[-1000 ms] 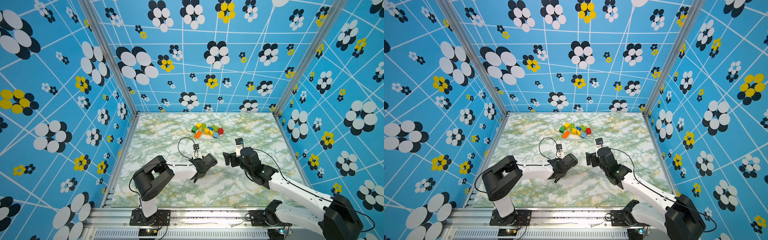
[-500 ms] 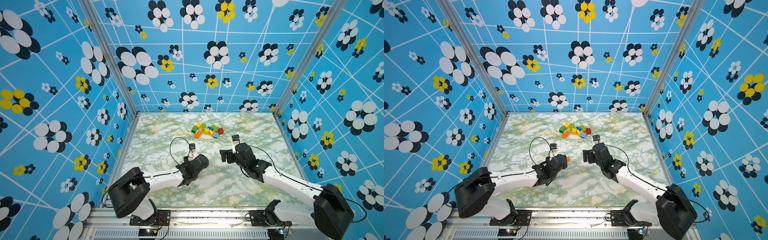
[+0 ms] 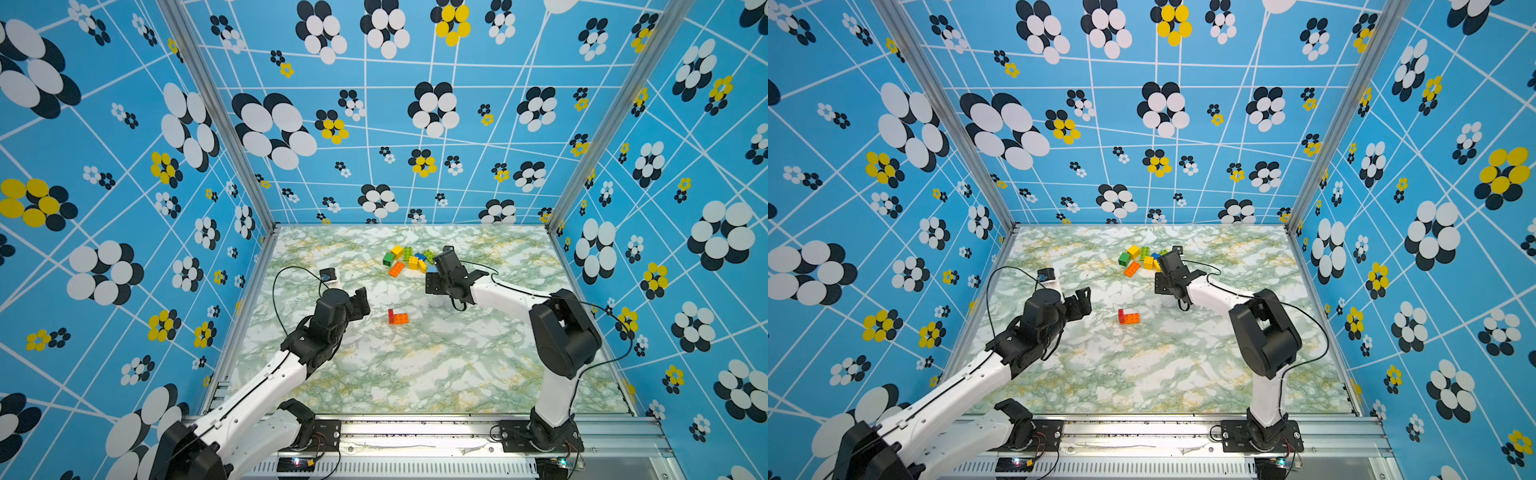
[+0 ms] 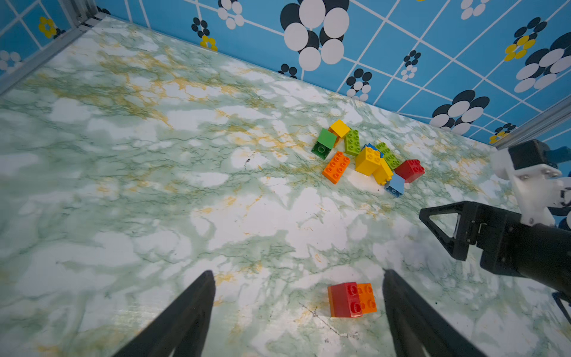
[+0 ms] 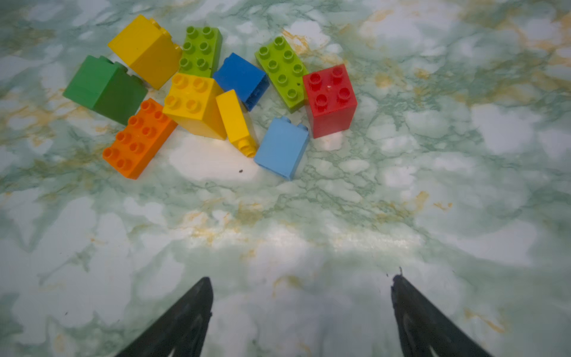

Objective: Assemble the letter p with lego
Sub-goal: Pick up the lego brick from the center of the board.

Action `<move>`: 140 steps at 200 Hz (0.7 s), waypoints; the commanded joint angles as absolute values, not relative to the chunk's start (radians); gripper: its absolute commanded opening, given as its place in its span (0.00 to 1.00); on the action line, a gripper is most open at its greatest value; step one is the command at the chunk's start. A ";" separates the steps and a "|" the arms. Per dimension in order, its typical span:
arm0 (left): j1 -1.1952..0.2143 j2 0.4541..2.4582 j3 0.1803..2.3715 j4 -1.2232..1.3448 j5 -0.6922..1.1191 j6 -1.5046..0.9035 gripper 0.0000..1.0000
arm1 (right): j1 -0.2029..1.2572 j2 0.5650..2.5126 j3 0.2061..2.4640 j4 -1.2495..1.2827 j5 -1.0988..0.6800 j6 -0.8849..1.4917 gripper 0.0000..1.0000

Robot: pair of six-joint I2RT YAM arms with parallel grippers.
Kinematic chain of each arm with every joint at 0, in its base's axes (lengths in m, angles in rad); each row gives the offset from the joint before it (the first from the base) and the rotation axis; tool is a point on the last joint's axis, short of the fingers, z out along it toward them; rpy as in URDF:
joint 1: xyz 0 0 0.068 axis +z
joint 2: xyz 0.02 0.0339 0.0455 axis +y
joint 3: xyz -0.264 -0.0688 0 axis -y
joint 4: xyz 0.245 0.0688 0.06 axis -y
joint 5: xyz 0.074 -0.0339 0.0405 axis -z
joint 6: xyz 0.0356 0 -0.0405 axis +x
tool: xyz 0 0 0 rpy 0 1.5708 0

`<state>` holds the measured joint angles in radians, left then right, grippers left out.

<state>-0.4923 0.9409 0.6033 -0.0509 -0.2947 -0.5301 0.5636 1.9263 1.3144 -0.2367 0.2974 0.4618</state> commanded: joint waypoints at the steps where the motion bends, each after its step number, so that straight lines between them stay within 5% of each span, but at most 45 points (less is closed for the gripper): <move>1: -0.434 0.890 0.528 -0.114 -0.226 -0.478 0.88 | 0.554 2.014 1.438 -0.361 0.301 0.506 0.88; 140: -0.290 0.821 0.378 0.022 -0.076 -0.478 0.93 | 0.524 2.355 1.877 -0.586 0.327 0.522 0.70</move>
<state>-0.3016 0.8261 0.3988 -0.0048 -0.0975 -0.4850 0.5266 2.3165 1.8275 -0.5034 0.3027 0.5060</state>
